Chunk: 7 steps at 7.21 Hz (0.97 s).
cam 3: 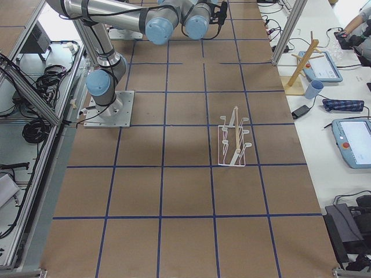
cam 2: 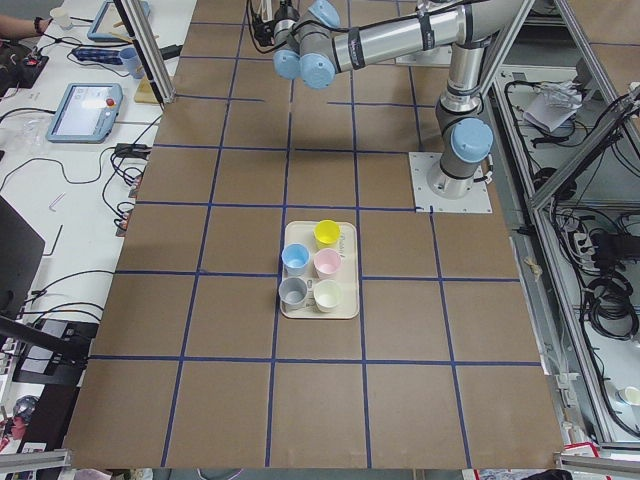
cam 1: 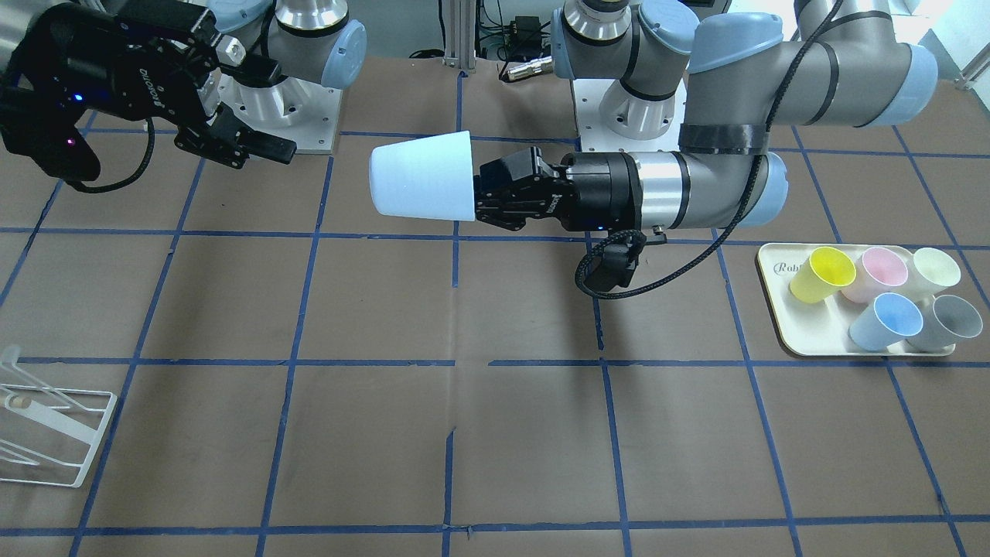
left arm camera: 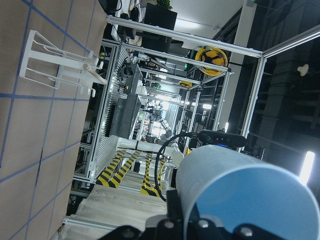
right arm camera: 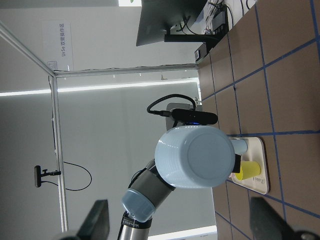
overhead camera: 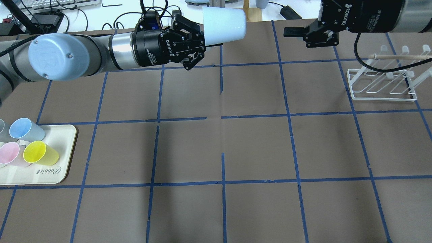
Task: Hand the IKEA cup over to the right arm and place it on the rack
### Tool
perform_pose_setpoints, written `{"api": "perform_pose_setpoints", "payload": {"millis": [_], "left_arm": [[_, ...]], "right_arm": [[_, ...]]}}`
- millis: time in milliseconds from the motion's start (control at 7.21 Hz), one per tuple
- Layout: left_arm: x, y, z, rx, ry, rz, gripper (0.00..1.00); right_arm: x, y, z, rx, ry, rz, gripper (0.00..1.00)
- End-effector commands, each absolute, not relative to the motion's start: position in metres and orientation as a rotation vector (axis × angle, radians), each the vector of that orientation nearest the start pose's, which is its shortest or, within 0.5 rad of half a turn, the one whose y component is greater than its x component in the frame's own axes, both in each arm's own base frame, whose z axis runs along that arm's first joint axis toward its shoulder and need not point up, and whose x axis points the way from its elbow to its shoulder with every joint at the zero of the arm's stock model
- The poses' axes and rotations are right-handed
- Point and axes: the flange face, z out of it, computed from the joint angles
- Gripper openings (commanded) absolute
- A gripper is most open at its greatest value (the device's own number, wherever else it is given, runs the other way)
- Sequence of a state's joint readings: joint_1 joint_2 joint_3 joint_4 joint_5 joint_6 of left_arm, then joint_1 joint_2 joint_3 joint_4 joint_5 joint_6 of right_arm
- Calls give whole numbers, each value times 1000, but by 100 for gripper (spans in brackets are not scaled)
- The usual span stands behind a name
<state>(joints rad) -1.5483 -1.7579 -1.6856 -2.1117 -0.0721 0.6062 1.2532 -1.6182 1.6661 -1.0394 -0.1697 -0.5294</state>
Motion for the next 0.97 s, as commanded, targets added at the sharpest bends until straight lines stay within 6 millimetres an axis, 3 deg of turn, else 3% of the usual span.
{"api": "perform_pose_setpoints", "payload": {"millis": [0, 555, 832], "left_arm": [[-244, -523, 403, 246, -1446, -120, 0], [-247, -536, 408, 271, -1382, -73, 0], [-251, -536, 404, 263, -1388, -79, 0]], "right_arm": [[78, -505, 489, 283, 1648, -118, 100], [80, -509, 489, 314, 1617, -105, 100], [93, -518, 487, 278, 1620, -93, 100]]}}
